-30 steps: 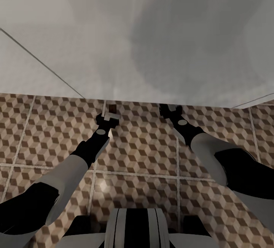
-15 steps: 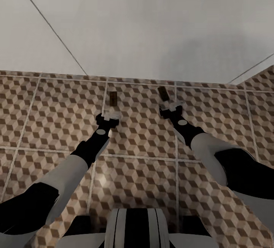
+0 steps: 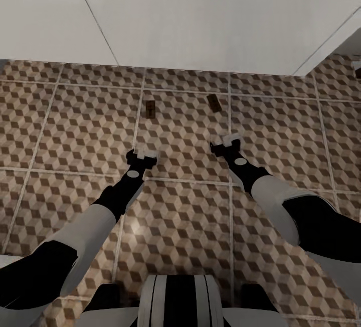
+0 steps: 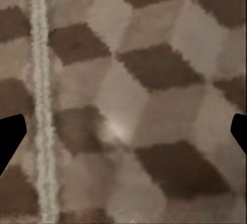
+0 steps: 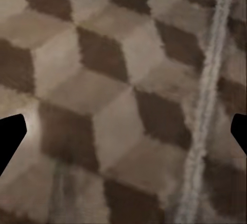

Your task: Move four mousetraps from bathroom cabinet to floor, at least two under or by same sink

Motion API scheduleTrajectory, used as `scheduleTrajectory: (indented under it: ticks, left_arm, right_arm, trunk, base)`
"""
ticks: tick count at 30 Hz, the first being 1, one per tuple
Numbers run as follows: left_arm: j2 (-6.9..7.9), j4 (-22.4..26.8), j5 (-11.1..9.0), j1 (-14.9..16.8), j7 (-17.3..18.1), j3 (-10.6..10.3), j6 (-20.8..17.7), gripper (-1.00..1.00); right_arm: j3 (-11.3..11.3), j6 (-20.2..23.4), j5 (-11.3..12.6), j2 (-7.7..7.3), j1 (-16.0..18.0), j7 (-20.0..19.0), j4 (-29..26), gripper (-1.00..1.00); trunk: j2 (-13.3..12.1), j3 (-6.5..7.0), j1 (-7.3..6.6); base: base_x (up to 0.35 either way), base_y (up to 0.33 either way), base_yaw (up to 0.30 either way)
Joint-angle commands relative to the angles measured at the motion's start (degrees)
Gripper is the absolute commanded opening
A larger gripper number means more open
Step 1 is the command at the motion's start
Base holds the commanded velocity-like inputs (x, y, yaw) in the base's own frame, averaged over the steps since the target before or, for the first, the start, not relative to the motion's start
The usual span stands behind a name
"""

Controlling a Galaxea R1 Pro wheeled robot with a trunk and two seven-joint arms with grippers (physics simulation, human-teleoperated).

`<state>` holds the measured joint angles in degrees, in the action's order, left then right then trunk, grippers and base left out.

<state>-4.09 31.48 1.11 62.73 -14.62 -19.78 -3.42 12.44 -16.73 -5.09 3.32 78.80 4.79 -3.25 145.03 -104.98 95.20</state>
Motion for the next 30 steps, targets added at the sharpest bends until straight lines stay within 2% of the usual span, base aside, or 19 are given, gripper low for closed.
scheduleTrajectory:
  ticks: [1,21,30]
  left_arm:
    - [0.04,0.1,0.1,0.0,-0.4,-0.3,-0.4,1.00]
    - [0.05,0.0,0.1,0.0,-0.4,-0.4,-0.4,1.00]
    - [0.05,1.0,0.1,0.0,-0.4,-0.5,0.1,1.00]
  right_arm:
    - [0.2,-0.1,-0.5,0.02,0.0,0.5,0.1,1.00]
    - [0.2,-0.2,-0.5,0.00,0.0,0.5,0.8,1.00]
    - [0.1,-1.6,-0.6,-0.06,0.0,0.5,0.8,1.00]
  trunk:
    - [0.0,-0.02,-0.04]
    - [0.0,-0.02,-0.04]
    - [0.0,-0.02,-0.04]
  base:
    - [-0.333,0.000,0.000]
    - [-0.309,0.000,0.000]
    - [-0.089,0.000,0.000]
